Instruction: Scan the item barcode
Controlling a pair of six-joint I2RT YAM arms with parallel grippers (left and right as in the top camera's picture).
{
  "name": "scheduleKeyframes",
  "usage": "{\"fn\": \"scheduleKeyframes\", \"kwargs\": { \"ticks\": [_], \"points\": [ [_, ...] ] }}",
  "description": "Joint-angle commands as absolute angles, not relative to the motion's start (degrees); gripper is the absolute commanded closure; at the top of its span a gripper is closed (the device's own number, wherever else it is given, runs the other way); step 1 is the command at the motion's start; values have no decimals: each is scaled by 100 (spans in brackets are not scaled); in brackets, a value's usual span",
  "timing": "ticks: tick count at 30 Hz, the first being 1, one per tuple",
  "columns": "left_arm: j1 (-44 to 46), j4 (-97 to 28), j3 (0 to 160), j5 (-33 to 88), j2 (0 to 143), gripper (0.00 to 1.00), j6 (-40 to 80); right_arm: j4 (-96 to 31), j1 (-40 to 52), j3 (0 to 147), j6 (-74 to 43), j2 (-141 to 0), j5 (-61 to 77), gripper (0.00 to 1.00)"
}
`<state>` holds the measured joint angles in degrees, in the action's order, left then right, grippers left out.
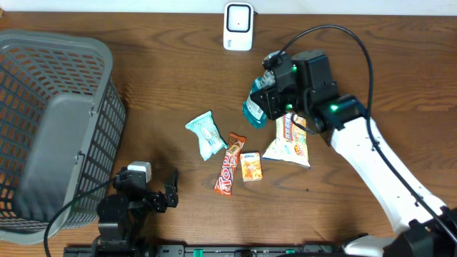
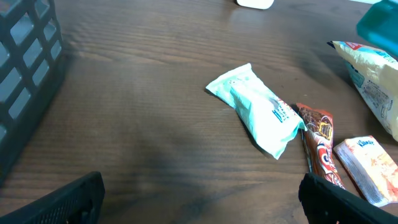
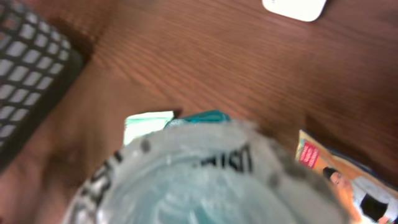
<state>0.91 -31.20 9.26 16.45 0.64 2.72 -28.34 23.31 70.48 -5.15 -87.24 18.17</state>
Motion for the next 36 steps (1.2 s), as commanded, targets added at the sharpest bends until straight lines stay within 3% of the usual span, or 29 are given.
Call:
{"fn": "scheduleKeyframes", "kwargs": {
  "ticks": [1, 20, 36],
  "points": [
    [71, -3188, 867, 1712, 56, 0, 215, -2600, 2373, 7190, -351, -8735, 1131, 99],
    [71, -3188, 867, 1715, 56, 0, 217, -1385, 2633, 7555, 580, -9181, -1122, 99],
    [71, -3188, 867, 1715, 56, 0, 217, -1236, 2856, 10652, 1769, -12215, -2945, 99]
  ]
}}
